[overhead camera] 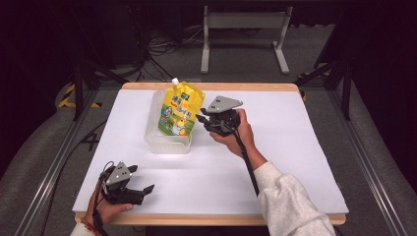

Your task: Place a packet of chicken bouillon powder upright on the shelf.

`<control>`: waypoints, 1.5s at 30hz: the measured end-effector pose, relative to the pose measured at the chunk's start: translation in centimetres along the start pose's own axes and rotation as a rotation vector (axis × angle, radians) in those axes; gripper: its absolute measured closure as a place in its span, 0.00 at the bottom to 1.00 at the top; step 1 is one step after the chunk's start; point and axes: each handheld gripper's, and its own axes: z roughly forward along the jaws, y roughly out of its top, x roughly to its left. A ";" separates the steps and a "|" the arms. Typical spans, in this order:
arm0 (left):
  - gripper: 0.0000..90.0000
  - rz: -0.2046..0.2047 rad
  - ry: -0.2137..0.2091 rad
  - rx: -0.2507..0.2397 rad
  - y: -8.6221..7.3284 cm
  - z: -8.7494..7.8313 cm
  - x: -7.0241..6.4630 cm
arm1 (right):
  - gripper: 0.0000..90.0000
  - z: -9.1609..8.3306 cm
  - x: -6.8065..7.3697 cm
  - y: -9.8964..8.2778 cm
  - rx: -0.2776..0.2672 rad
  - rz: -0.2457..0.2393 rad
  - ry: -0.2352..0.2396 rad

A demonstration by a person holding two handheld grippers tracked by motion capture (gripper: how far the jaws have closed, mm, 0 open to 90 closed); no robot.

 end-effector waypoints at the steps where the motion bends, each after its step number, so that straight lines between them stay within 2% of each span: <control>1: 0.09 0.002 0.002 -0.001 0.0 0.0 0.0 | 0.79 -0.1 0.0 -0.2 0.004 -0.003 -0.005; 10: 0.09 0.007 -0.001 -0.002 0.0 0.1 -0.1 | 0.76 -1.6 -0.5 -1.8 0.044 -0.041 -0.026; 16: 0.09 0.004 0.001 0.002 0.1 0.1 -0.1 | 0.73 -2.7 -0.9 -3.1 0.062 -0.046 -0.039; 26: 0.09 -0.002 0.005 0.003 0.0 0.0 0.0 | 0.63 -4.5 -1.7 -4.7 0.098 -0.071 -0.074; 38: 0.09 -0.002 0.007 0.004 0.0 0.0 -0.1 | 0.44 -6.0 -2.3 -7.0 0.136 -0.092 -0.097; 45: 0.09 0.002 0.007 0.006 0.0 0.0 -0.1 | 0.39 -6.9 -2.5 -8.0 0.152 -0.091 -0.104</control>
